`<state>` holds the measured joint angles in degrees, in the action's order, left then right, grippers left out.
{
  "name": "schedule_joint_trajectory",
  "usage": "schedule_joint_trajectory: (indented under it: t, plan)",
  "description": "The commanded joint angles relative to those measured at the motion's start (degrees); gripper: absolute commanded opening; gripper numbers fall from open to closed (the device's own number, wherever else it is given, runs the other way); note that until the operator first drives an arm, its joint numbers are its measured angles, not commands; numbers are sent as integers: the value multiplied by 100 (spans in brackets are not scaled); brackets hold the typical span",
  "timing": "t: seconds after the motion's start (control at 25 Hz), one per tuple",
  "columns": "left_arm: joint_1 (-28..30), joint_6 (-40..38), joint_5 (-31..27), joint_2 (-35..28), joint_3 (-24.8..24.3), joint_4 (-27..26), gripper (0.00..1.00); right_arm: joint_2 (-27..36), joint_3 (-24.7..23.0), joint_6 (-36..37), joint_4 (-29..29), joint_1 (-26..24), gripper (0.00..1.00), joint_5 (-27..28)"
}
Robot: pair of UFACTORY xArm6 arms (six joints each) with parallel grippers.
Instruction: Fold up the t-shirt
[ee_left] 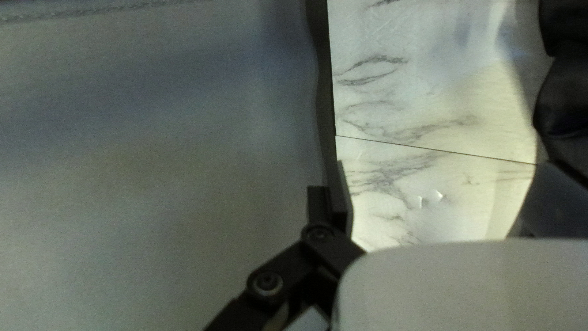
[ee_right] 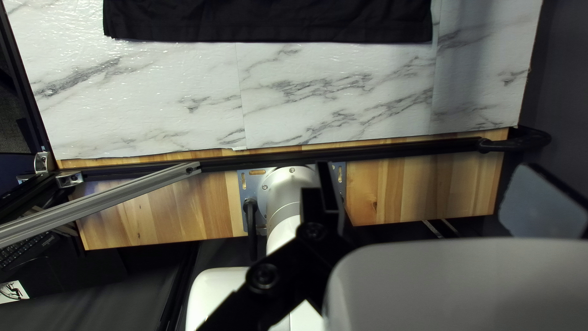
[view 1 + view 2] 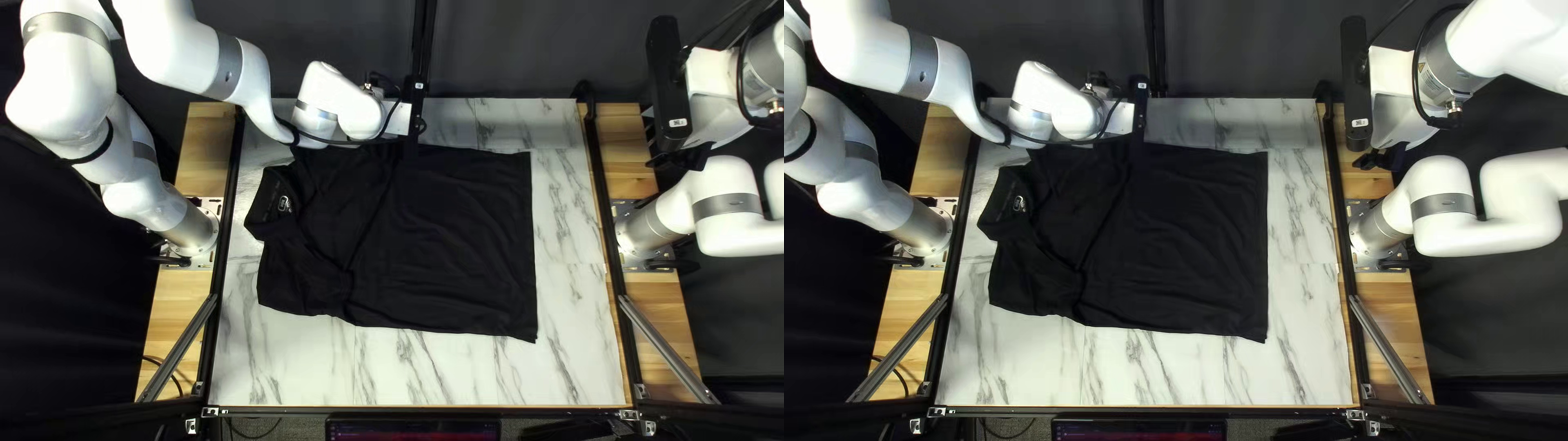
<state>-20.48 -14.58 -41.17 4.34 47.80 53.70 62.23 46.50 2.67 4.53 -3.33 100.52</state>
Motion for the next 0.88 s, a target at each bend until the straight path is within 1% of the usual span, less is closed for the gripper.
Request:
schedule_joint_trajectory:
  t: [0.04, 0.12, 0.24, 0.32, 0.36, 0.44, 0.52, 0.6, 0.72, 0.88]
  plan:
    - [308, 118, -164, -717, -493, -222, 100, 0, 0, 0, 0, 0, 100, 0]
    - [508, 142, -294, -1237, -884, -308, 100, 0, 0, 0, 0, 0, 100, 0]
    - [718, 277, -467, -2151, -1639, -456, 100, 0, 0, 0, 0, 0, 100, 0]
    - [656, 468, -488, -2543, -1980, -541, 100, 0, 0, 0, 0, 0, 100, 0]
    - [499, 699, -455, -2850, -2253, -608, 100, 0, 0, 0, 0, 0, 100, 0]
    - [211, 1076, -350, -3236, -2586, -722, 100, 0, 0, 0, 0, 0, 100, 0]
    - [24, 1309, -259, -3489, -2822, -814, 100, 0, 0, 0, 0, 0, 100, 0]
    - [46, 1379, -214, -3681, -3036, -938, 100, 0, 0, 0, 0, 0, 100, 0]
    - [384, 1206, -292, -3801, -3217, -1065, 100, 0, 0, 0, 0, 0, 100, 0]
    - [1342, 603, -683, -4037, -3489, -1410, 100, 0, 0, 0, 0, 0, 100, 0]
